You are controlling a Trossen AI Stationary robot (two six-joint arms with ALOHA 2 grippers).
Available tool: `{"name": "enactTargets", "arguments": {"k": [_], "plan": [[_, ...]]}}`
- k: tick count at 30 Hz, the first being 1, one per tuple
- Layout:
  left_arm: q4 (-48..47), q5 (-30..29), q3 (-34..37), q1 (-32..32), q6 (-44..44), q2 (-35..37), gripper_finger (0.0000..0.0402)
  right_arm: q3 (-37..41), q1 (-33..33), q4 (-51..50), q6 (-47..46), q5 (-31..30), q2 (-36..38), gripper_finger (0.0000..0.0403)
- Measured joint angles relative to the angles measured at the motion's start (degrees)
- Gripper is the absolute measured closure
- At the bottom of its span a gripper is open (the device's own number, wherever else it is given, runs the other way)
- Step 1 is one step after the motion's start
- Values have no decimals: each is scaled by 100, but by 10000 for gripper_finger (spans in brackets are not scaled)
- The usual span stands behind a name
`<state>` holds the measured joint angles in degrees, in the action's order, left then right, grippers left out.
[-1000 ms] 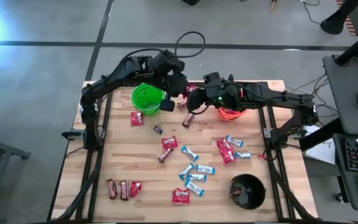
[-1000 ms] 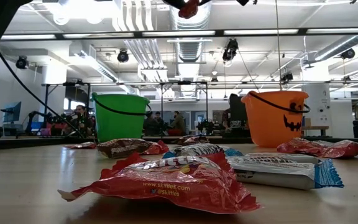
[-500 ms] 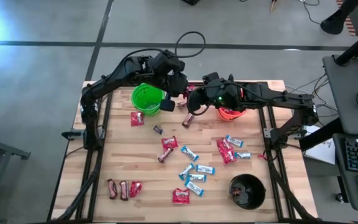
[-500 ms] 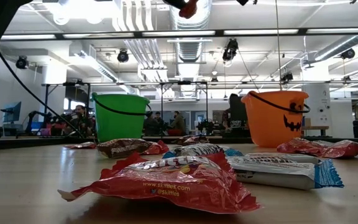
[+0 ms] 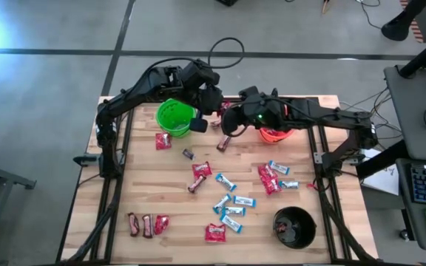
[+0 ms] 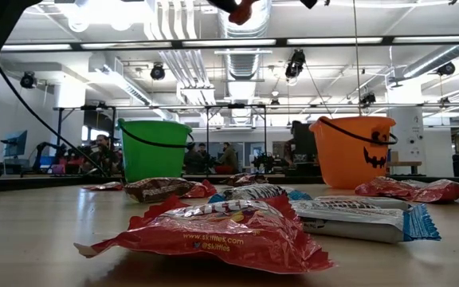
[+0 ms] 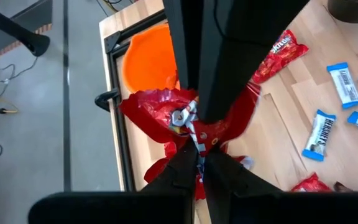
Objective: Sort candy
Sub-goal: Put the red candy into the orange bucket
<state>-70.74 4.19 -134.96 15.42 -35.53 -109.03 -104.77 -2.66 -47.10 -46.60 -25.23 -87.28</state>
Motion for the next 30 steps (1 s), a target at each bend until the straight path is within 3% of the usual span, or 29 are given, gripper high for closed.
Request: {"name": "enactTargets", "arguments": {"k": [6, 13, 17, 20, 26, 30], "plan": [[-88, 112, 0, 1, -1, 0, 402, -2, -67, 7, 44, 397, -72, 324], [-14, 125, 0, -4, 1, 0, 402, -2, -100, 74, -27, 73, -85, 269], [-20, 129, 0, -7, 2, 0, 402, -2, -98, 73, -1, 61, -90, 260], [-27, 133, 0, -11, 2, 2, 402, -2, -100, 71, 0, 113, -90, 281], [-62, 135, 0, -11, 2, 2, 402, -2, -102, 66, 209, 114, -89, 379], [-55, 137, 0, -11, 2, 2, 402, -2, -102, 65, 282, 124, -72, 388]]}}
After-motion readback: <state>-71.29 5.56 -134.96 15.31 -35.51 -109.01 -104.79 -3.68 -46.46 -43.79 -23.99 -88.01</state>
